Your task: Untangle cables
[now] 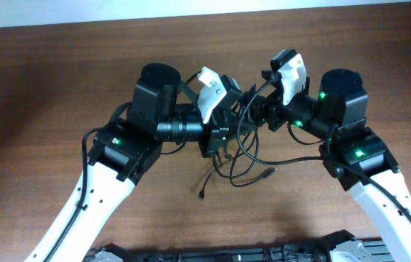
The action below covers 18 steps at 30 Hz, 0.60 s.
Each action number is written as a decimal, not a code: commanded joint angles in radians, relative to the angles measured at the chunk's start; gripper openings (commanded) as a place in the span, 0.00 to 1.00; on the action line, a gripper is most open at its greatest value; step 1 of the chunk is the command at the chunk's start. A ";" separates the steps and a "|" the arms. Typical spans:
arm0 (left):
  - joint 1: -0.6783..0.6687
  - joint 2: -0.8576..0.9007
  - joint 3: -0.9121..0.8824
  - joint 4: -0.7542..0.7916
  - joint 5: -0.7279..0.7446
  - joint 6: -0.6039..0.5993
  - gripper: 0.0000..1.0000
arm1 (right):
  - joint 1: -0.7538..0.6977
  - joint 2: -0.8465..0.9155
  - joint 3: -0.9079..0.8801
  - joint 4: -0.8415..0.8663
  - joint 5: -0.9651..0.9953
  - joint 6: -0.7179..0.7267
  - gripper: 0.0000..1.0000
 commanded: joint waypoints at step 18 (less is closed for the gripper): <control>0.006 -0.021 0.009 -0.127 -0.078 0.019 0.00 | -0.341 0.014 0.011 -0.006 0.035 0.241 0.72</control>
